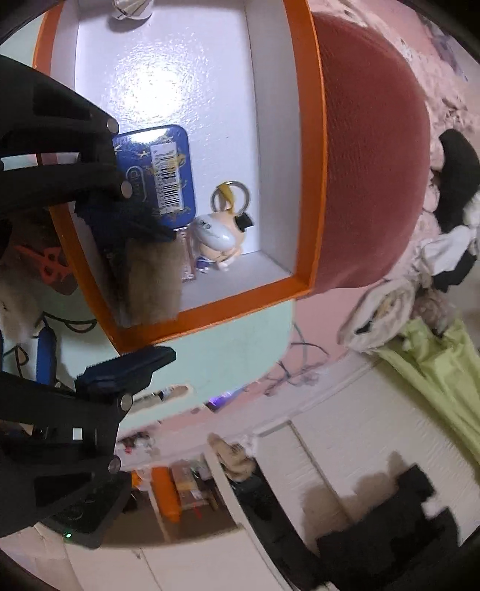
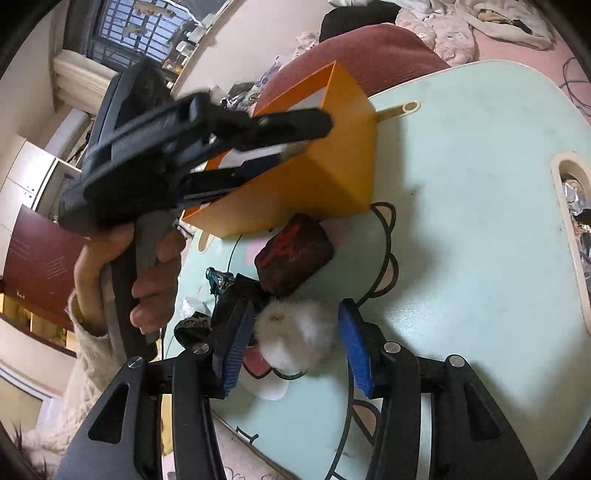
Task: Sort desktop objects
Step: 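Grasp brown fuzzy ball in box with left tool, place on table, then grasp blue durex tin in box with right tool, place on table, then grasp white duck keychain in box with left tool, place on table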
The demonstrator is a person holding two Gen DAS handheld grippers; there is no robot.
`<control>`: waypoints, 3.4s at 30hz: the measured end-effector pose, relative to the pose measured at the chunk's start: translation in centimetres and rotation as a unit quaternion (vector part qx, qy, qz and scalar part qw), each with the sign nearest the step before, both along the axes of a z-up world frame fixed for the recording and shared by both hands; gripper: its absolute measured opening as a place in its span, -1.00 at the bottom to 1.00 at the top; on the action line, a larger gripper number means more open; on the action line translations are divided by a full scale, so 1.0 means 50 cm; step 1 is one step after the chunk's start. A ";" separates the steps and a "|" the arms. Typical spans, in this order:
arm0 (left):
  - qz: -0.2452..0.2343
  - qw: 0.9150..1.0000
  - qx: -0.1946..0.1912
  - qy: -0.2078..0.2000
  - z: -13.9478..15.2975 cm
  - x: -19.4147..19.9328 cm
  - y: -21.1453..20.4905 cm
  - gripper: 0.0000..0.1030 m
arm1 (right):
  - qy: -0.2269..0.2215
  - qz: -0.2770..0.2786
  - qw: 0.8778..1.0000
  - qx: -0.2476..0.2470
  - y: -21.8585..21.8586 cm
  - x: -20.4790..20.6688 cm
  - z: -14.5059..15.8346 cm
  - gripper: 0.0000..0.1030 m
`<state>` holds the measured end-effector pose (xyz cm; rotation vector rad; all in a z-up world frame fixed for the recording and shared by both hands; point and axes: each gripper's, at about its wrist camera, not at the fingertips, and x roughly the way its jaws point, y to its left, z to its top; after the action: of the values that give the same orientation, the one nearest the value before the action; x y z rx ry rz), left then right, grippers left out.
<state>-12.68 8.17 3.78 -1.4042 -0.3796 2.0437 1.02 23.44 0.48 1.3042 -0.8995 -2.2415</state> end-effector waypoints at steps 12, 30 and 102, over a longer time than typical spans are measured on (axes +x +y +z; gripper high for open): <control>0.006 0.999 -0.035 0.011 0.000 0.009 -0.013 0.21 | 0.009 -0.001 1.000 0.001 0.012 0.006 0.048 -0.05; 0.083 0.988 0.049 0.117 0.118 0.137 -0.209 -0.29 | 0.010 -0.009 1.000 0.020 -0.047 -0.043 0.037 -0.05; 0.039 0.996 -0.080 -0.003 -0.037 -0.133 -0.033 -0.32 | -0.017 0.012 0.996 0.090 -0.100 -0.030 0.028 0.32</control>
<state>-19.32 6.55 1.91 -1.5125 -0.2831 2.1736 -0.50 18.42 1.90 1.4281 -0.7021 -2.3333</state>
